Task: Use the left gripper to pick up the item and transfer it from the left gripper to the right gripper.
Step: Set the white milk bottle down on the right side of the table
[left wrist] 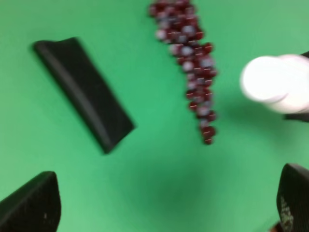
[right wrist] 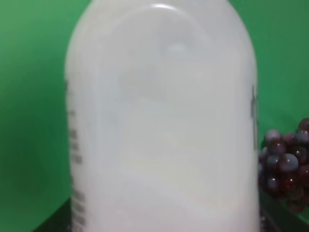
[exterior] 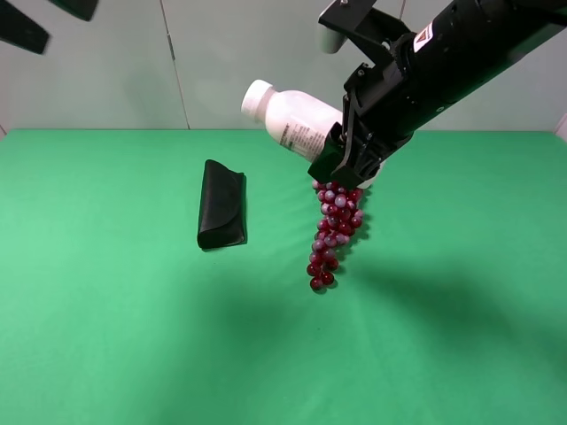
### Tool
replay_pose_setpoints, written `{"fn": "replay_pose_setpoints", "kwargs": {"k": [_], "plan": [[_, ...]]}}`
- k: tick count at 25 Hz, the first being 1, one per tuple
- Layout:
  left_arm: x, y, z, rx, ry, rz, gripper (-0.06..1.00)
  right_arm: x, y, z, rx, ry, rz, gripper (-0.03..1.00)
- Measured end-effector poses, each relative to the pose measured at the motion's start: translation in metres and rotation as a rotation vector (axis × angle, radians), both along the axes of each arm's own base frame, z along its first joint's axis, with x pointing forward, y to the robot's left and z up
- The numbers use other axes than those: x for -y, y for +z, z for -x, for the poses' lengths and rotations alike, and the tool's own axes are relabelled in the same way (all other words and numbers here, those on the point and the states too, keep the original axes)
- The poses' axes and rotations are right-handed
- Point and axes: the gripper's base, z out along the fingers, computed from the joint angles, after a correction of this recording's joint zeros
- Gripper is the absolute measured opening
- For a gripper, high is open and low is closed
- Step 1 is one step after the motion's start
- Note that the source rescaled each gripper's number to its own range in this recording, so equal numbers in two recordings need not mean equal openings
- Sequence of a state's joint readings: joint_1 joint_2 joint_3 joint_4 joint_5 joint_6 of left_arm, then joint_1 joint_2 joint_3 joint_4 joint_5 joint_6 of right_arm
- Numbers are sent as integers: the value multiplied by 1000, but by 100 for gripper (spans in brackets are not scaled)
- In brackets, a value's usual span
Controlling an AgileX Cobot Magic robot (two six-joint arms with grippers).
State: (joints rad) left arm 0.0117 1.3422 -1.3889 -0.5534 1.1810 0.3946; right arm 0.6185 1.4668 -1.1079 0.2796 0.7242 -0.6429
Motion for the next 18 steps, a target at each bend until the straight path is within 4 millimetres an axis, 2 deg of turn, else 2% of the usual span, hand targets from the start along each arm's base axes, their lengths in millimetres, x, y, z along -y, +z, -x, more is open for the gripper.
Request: {"fn": "replay_pose_setpoints", "kwargs": {"k": [4, 5, 8, 10, 18], "plan": [[-11, 17, 25, 56, 87, -109, 76, 0, 0, 0, -1, 0, 0, 0], [-11, 17, 25, 56, 87, -109, 76, 0, 0, 0, -2, 0, 1, 0], [-17, 27, 45, 99, 147, -164, 76, 0, 0, 0, -1, 0, 1, 0], [-20, 26, 59, 118, 184, -194, 76, 0, 0, 0, -3, -2, 0, 0], [-31, -7, 126, 176, 305, -265, 76, 0, 0, 0, -15, -20, -7, 0]]}}
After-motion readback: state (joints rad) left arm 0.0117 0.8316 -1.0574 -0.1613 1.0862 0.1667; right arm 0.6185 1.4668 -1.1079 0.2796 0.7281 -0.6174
